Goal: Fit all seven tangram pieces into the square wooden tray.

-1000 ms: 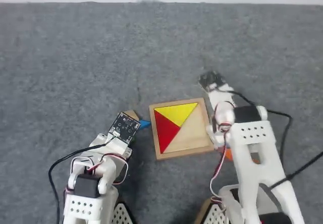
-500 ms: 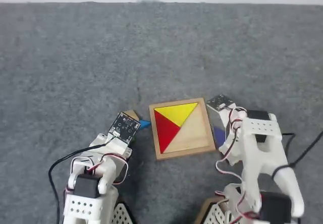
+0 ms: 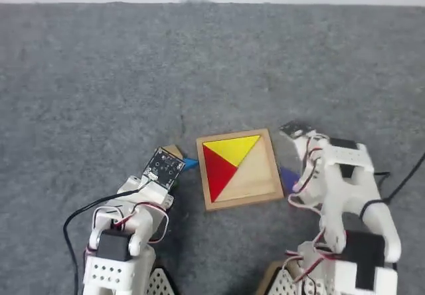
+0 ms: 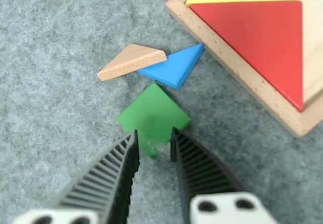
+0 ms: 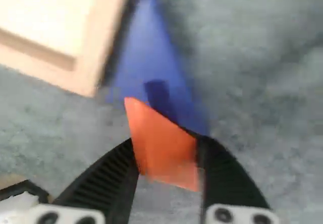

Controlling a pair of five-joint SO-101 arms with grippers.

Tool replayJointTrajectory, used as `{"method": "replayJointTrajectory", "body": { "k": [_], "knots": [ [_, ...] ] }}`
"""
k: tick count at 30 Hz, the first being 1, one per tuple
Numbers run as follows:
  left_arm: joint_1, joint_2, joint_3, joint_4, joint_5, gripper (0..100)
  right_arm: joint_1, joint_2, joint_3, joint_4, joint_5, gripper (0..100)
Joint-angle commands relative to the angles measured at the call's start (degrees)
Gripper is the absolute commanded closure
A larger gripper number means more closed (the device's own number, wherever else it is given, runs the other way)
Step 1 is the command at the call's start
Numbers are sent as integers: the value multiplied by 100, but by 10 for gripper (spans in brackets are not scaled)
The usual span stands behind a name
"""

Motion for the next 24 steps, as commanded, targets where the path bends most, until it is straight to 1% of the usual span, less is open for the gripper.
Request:
{"method": "replayJointTrajectory", "body": {
  "k": [1, 5, 8, 10, 13, 15, 18, 22, 24],
  "knots": [
    [-35, -70, -66, -9, -44, 902, 268, 75, -475, 171, 53, 987],
    [-35, -70, -66, -9, -44, 902, 303, 75, -1125, 708, 35, 991],
    [-35, -70, -66, -9, -44, 902, 154, 66, -1881, 1437, -18, 991],
    [-35, -70, -66, -9, -44, 902, -48, 66, -2426, 1947, -308, 991],
    [-35, -70, -66, -9, -44, 902, -593, 66, -3051, 2431, -791, 991],
    [-35, -70, -66, -9, -44, 902, -1112, 66, -3244, 2545, -1169, 991],
    [-35, -70, -66, -9, -44, 902, -1974, 75, -3165, 2413, -2198, 991],
    [-35, -70, -66, -9, -44, 902, -2967, 127, -2910, 1895, -3499, 991],
    [-35, -70, -66, -9, -44, 902, -3213, 171, -2848, 1560, -3877, 987]
  ]
}}
